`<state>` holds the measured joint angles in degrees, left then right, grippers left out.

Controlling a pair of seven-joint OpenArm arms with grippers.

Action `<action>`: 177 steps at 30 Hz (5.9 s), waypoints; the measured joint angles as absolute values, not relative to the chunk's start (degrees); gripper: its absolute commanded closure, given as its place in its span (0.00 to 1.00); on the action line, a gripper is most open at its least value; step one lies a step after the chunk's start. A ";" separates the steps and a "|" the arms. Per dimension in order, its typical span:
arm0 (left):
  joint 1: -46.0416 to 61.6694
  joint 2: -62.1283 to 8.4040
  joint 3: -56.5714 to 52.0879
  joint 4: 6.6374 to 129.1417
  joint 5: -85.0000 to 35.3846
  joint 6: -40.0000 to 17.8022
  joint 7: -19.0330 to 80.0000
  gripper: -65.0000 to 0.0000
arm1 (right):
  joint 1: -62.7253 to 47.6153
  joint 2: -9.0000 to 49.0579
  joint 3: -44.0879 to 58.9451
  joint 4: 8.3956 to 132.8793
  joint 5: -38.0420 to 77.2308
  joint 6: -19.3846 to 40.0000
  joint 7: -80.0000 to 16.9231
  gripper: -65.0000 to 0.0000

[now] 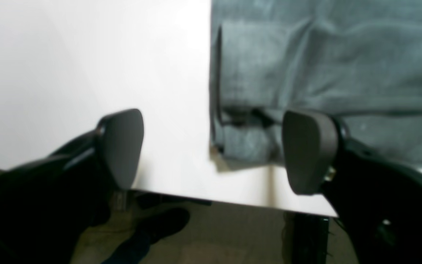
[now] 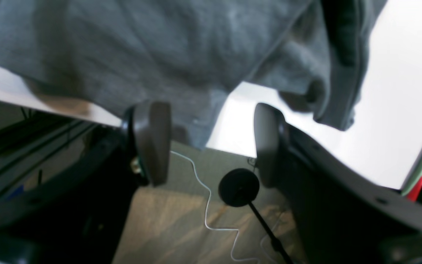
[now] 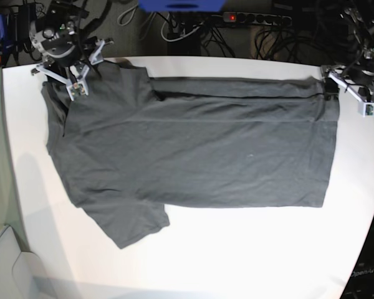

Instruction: Layout the t-shirt on the table in an organized manner, then fold the t-shirt properly

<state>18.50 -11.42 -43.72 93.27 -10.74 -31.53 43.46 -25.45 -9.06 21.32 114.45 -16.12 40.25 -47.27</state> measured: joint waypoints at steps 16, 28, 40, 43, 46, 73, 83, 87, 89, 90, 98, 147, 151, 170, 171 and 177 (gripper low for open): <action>18.52 -11.42 -43.72 93.27 -10.55 -31.51 43.51 0.12 | -24.80 -9.06 21.34 109.80 -16.08 40.23 -46.65 0.45; 18.55 -11.33 -46.92 93.27 -10.61 -31.46 43.53 0.12 | -23.86 -9.08 21.08 106.67 -14.11 40.03 -44.01 1.00; 17.52 -11.11 -49.36 93.27 -10.55 -31.51 44.31 0.12 | -20.97 -9.08 21.08 114.48 -13.06 40.25 -47.29 1.00; 17.54 -11.07 -49.34 93.27 -10.55 -31.51 44.34 0.12 | -18.46 -9.10 21.10 114.48 -13.15 40.25 -50.15 1.00; 17.56 -11.07 -49.36 93.27 -10.52 -31.51 44.38 0.12 | -14.79 -9.06 21.23 114.48 -13.17 40.25 -51.35 1.00; 21.23 -7.01 -59.27 101.32 -10.15 -40.18 44.31 0.11 | 9.82 -4.71 9.58 98.70 -13.21 40.25 -57.14 1.00; 21.26 -6.94 -59.92 101.91 -10.33 -40.14 44.42 0.11 | 11.38 -4.58 9.69 93.49 -13.19 40.25 -56.90 1.00; 20.78 -6.98 -59.79 103.28 -10.50 -40.14 44.36 0.11 | 11.38 -4.58 9.67 93.12 -13.23 40.25 -54.11 0.85; 19.92 -6.92 -59.72 103.24 -10.48 -40.16 44.47 0.11 | 11.25 -4.58 9.67 93.10 -13.26 40.25 -54.22 0.73; 19.35 -6.94 -59.75 103.24 -10.33 -40.14 44.49 0.11 | 11.09 -4.60 9.67 93.23 -13.26 40.27 -54.22 0.68; 17.28 -7.29 -55.35 102.96 -9.34 -39.88 44.64 0.12 | 11.00 -3.64 9.69 93.38 -13.23 40.25 -54.43 0.55; 14.22 -7.11 -46.92 91.44 -9.67 -40.12 43.51 0.41 | 0.01 -3.79 9.56 99.11 -13.06 40.25 -54.17 0.54; 12.75 -7.11 -46.92 91.44 -9.69 -40.12 43.51 0.72 | 0.01 -3.79 9.56 99.11 -13.08 40.25 -54.19 0.54; 12.82 -7.09 -47.97 91.98 -9.67 -40.12 43.99 0.83 | 0.30 -3.81 9.19 99.00 -13.06 40.25 -54.17 0.54; 12.80 -6.96 -48.77 91.98 -9.69 -40.14 43.99 0.80 | 0.30 -3.81 9.19 99.00 -13.06 40.25 -54.17 0.54; 12.80 -5.52 -51.40 91.98 -9.63 -39.83 43.97 0.38 | 0.27 -3.81 9.19 99.00 -13.06 40.25 -54.13 0.54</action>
